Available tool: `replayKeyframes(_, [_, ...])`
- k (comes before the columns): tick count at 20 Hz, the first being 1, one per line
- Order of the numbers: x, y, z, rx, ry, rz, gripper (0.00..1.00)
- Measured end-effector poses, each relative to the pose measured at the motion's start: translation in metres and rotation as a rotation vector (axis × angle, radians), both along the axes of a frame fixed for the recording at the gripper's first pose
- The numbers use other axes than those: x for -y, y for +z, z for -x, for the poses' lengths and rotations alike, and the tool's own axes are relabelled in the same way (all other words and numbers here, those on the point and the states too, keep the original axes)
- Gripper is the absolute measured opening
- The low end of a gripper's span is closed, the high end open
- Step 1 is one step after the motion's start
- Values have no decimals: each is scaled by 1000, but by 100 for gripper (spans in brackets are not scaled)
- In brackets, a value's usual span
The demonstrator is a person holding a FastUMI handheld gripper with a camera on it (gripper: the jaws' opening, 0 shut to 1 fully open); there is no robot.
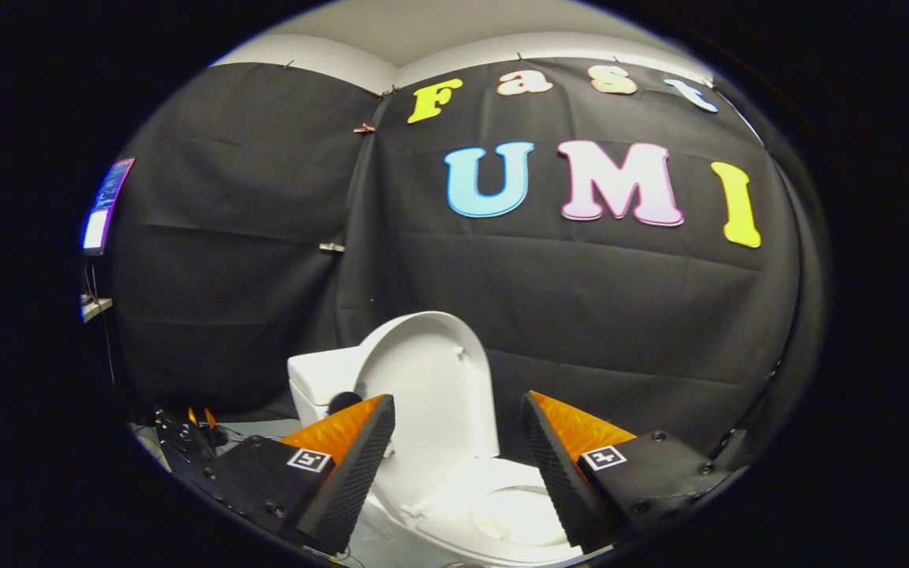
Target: Open the toilet lid.
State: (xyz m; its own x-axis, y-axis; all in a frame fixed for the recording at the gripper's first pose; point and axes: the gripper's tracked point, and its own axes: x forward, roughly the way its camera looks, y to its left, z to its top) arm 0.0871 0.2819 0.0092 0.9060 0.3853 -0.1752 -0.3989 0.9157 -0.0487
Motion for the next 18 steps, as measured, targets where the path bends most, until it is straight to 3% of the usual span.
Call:
replayKeyframes(4, [81, 22, 11, 72, -110, 14, 99])
replayKeyframes(9, [191, 37, 31, 207, -275, 139, 99])
replayKeyframes(14, [262, 16, 51, 152, -401, 96, 99])
replayKeyframes(18, [282, 1, 54, 95, -445, 40, 99])
